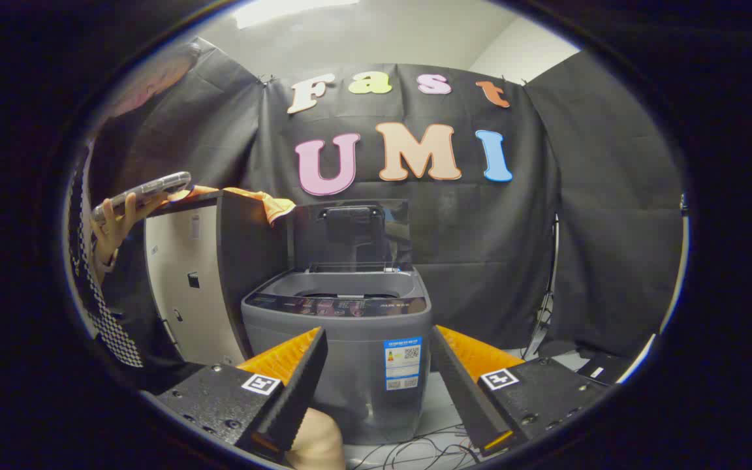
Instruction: Put the clothes into the washing machine and then close the washing machine lid.
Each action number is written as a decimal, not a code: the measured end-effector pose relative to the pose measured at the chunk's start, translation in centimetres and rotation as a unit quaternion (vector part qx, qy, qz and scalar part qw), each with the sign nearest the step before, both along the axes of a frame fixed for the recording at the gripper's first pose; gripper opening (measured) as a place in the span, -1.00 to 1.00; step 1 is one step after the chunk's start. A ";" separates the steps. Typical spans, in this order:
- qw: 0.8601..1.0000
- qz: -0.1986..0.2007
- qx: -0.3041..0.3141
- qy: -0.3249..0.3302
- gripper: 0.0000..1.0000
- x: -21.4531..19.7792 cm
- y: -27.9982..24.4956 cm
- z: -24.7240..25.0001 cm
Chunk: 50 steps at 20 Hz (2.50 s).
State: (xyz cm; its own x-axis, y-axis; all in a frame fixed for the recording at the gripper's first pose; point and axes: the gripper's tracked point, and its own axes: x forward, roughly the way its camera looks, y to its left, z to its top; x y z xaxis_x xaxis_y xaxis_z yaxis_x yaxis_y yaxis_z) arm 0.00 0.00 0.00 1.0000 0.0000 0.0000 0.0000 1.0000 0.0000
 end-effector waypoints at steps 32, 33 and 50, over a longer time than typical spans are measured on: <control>0.989 0.128 0.060 -0.028 0.93 16.2 20.4 22.7; 0.988 0.144 0.057 -0.015 0.93 17.3 22.5 23.3; 0.946 0.237 -0.060 0.213 0.80 29.6 40.0 17.2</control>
